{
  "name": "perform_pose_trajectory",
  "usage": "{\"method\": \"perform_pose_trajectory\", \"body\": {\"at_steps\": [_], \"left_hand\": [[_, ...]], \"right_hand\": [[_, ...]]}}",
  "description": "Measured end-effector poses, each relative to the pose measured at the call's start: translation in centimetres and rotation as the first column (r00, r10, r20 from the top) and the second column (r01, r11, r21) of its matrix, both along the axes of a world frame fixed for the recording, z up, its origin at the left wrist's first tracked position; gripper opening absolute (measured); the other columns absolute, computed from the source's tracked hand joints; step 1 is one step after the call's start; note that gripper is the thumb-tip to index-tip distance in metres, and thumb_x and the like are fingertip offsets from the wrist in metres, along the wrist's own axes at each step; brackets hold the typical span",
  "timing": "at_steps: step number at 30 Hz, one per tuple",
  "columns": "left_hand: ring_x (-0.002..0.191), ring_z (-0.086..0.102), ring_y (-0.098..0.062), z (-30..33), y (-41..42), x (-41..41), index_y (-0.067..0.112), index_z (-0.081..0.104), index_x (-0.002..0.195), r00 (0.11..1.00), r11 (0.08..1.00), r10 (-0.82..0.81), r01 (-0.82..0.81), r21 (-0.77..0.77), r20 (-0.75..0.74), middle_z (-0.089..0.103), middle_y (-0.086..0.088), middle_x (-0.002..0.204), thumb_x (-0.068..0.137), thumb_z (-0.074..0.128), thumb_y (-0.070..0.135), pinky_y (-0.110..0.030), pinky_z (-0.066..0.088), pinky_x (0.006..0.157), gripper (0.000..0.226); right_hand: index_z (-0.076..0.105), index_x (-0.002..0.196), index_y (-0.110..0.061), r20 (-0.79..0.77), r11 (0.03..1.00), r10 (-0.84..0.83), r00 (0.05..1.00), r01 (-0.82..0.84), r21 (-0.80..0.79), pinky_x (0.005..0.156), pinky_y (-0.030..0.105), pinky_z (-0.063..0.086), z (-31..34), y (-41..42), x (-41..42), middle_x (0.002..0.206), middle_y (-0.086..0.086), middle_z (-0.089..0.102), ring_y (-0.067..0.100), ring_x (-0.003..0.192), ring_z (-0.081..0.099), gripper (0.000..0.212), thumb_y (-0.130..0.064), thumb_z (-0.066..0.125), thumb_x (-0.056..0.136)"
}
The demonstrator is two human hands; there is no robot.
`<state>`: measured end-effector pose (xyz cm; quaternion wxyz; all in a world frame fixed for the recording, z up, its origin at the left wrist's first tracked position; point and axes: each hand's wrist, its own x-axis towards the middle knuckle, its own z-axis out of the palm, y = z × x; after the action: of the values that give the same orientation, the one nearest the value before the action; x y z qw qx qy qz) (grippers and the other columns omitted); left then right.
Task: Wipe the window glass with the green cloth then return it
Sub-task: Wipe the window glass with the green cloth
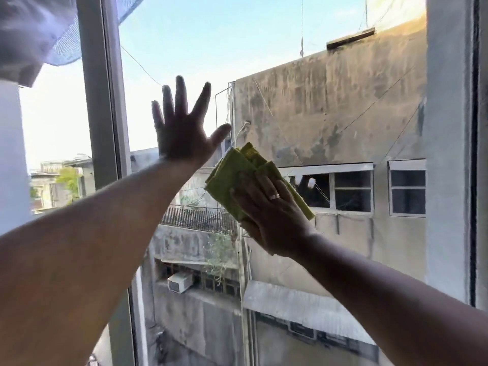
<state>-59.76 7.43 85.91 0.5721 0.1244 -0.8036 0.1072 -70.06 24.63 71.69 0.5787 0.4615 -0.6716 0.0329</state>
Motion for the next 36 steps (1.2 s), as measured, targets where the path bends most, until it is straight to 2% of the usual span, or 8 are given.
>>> {"method": "perform_pose_trajectory", "body": {"at_steps": [6, 13, 16, 19, 26, 29, 31, 36], "left_hand": [[0.155, 0.001, -0.038, -0.4, -1.4, -1.4, 0.035, 0.010, 0.159, 0.995, 0.994, 0.033, -0.042, -0.097, -0.092, 0.000, -0.016, 0.168, 0.089, 0.022, 0.080, -0.063, 0.004, 0.121, 0.083], [0.155, -0.001, -0.037, -0.4, -2.2, -2.1, 0.037, 0.008, 0.158, 0.994, 0.991, 0.053, -0.064, -0.119, -0.096, -0.002, -0.016, 0.168, 0.088, 0.017, 0.082, -0.063, 0.002, 0.122, 0.084], [0.155, 0.002, -0.037, -0.4, -2.7, -2.1, 0.036, 0.012, 0.158, 0.992, 0.989, 0.033, -0.050, -0.136, -0.118, 0.001, -0.016, 0.168, 0.089, 0.019, 0.081, -0.062, 0.004, 0.122, 0.083], [0.155, 0.000, -0.036, -0.7, -2.5, -2.2, 0.036, 0.011, 0.158, 0.993, 0.992, 0.016, -0.031, -0.122, -0.118, 0.000, -0.016, 0.168, 0.089, 0.020, 0.081, -0.061, 0.003, 0.122, 0.083], [0.154, 0.000, -0.039, -0.7, -1.9, -2.0, 0.036, 0.011, 0.159, 0.995, 0.993, 0.029, -0.040, -0.111, -0.097, -0.001, -0.017, 0.168, 0.089, 0.018, 0.081, -0.064, 0.003, 0.121, 0.083], [0.154, -0.002, -0.041, -0.1, -2.1, -1.5, 0.034, 0.010, 0.159, 0.997, 0.991, 0.041, -0.049, -0.128, -0.063, -0.003, -0.018, 0.168, 0.088, 0.020, 0.081, -0.066, 0.001, 0.120, 0.086], [0.154, -0.003, -0.042, 0.4, -2.3, -0.6, 0.031, 0.005, 0.159, 0.996, 0.982, 0.072, -0.079, -0.170, -0.047, -0.005, -0.019, 0.168, 0.088, 0.019, 0.081, -0.065, -0.001, 0.120, 0.088], [0.154, 0.001, -0.042, 0.7, -4.3, 0.5, 0.029, 0.007, 0.160, 0.999, 0.970, 0.040, -0.039, -0.241, -0.002, -0.001, -0.020, 0.168, 0.093, 0.021, 0.074, -0.064, 0.005, 0.121, 0.082]], "right_hand": [[0.035, 0.151, -0.014, -0.125, 0.999, 0.003, 0.992, -0.010, -0.053, 0.122, 0.059, 0.021, 0.5, 3.1, -3.2, 0.159, 0.014, 0.026, 0.039, 0.150, 0.023, 0.065, -0.043, 0.047, 0.094], [0.014, 0.158, -0.010, 0.223, 0.758, -0.143, 0.964, 0.251, -0.602, 0.124, 0.059, 0.012, 6.7, 2.0, -3.8, 0.164, 0.025, 0.014, 0.041, 0.153, 0.010, 0.064, -0.035, 0.029, 0.102], [0.029, 0.155, -0.018, -0.014, 0.990, -0.045, 0.999, 0.043, -0.133, 0.126, 0.055, 0.007, -0.8, -2.0, -1.0, 0.163, 0.014, 0.027, 0.036, 0.152, 0.018, 0.066, -0.032, 0.050, 0.094], [0.044, 0.146, -0.025, -0.177, 0.959, 0.015, 0.984, 0.036, 0.280, 0.128, 0.040, 0.003, -3.5, 0.7, -0.6, 0.154, 0.002, 0.044, 0.028, 0.145, 0.033, 0.060, -0.023, 0.053, 0.087], [0.023, 0.156, -0.024, 0.288, 0.815, 0.002, 0.957, 0.165, -0.555, 0.109, 0.053, 0.040, 5.1, 1.5, -2.4, 0.164, 0.015, 0.020, 0.042, 0.145, 0.027, 0.074, -0.027, 0.042, 0.085], [0.040, 0.147, -0.034, 0.020, 0.997, 0.053, 0.998, -0.052, -0.049, 0.112, 0.051, 0.039, 0.0, -2.4, 0.4, 0.157, 0.006, 0.033, 0.035, 0.142, 0.034, 0.068, -0.021, 0.053, 0.082], [0.045, 0.145, -0.031, -0.190, 0.962, 0.075, 0.979, -0.020, 0.273, 0.126, 0.043, 0.018, -0.1, -0.8, -0.1, 0.154, 0.000, 0.041, 0.031, 0.145, 0.031, 0.061, -0.022, 0.057, 0.086], [0.028, 0.154, -0.009, 0.190, 0.882, 0.015, 0.982, 0.077, -0.466, 0.120, 0.055, 0.028, 4.9, 5.8, -4.8, 0.161, 0.021, 0.025, 0.042, 0.147, 0.023, 0.069, -0.018, 0.049, 0.089]]}}
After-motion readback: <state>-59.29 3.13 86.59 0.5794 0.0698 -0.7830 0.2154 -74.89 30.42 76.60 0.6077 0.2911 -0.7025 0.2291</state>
